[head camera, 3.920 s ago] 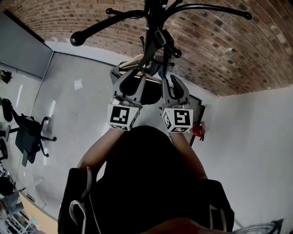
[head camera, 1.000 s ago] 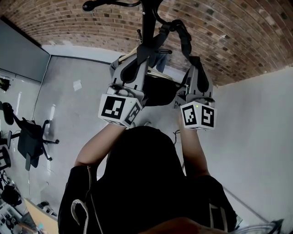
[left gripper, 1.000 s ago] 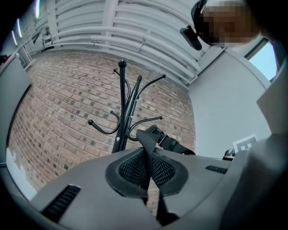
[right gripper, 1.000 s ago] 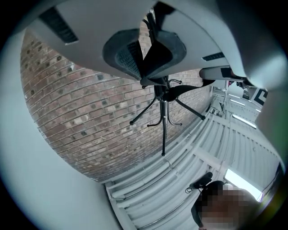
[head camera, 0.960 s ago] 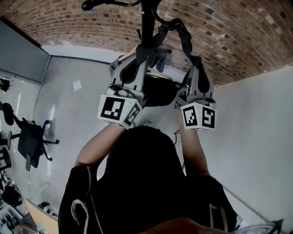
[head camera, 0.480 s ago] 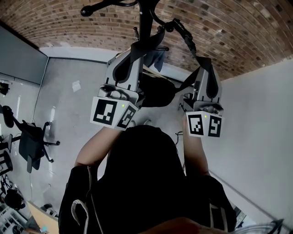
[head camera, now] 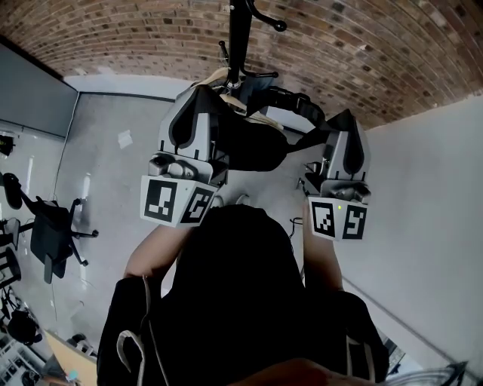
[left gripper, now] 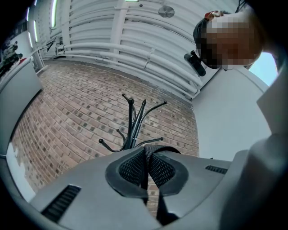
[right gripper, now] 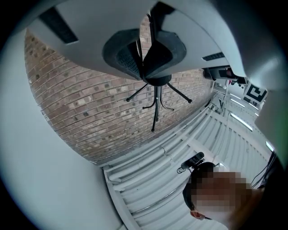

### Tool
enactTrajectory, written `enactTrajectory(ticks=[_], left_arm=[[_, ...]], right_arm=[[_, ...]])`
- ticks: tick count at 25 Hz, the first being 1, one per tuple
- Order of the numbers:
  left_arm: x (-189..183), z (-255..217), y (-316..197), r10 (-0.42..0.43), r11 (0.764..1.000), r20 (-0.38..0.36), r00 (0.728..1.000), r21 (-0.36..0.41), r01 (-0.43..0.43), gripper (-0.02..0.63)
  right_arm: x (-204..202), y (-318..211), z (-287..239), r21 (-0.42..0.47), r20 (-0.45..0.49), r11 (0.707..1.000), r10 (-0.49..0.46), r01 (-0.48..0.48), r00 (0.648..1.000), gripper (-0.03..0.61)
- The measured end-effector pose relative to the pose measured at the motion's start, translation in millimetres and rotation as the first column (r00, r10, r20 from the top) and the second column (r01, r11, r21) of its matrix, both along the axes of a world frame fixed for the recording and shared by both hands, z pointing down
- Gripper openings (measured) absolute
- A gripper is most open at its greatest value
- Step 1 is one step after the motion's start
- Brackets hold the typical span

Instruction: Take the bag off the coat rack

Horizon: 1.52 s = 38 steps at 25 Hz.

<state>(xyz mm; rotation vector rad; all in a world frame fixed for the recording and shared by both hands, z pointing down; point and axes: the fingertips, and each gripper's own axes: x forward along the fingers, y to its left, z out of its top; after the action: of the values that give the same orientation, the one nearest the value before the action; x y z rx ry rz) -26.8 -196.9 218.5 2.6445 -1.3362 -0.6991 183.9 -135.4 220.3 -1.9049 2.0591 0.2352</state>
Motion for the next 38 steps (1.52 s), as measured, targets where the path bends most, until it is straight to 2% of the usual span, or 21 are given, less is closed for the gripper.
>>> enactTrajectory(ticks=[5, 13, 17, 23, 26, 38], left_arm=[[-5, 8, 4, 0.004, 1.0, 0.004, 1.0, -0.026, -0.004, 0.021], [-19, 13, 12, -0.019, 0.998, -0.003, 1.0, -0.057, 0.019, 0.021], [-26, 15, 13, -0.012, 0.995, -0.011, 1.0, -0.101, 0.011, 0.021], [-50, 44, 11, -0.065, 0.982, 0.011, 0.998, -0.179, 0.066, 0.021], [-58, 58, 13, -0.082, 0.973, 0.019, 0.996, -0.213, 0.084, 0.021], [-85, 56, 27, -0.12, 0.973, 0.042, 0.992, -0.194, 0.126, 0.021]], right_arm=[[5, -1, 11, -0.045, -0.01, 0.999, 0.009, -0.01, 1.0, 0.023], [16, 13, 15, -0.07, -0.025, 0.997, 0.027, -0.029, 0.999, 0.023], [24, 21, 22, -0.094, -0.026, 0.994, 0.046, -0.048, 0.999, 0.023], [29, 30, 43, -0.152, -0.022, 0.987, 0.059, -0.061, 0.998, 0.022], [27, 30, 49, -0.152, -0.017, 0.987, 0.046, -0.048, 0.999, 0.023], [1, 39, 49, -0.148, -0.106, 0.988, 0.033, -0.049, 0.994, 0.023]])
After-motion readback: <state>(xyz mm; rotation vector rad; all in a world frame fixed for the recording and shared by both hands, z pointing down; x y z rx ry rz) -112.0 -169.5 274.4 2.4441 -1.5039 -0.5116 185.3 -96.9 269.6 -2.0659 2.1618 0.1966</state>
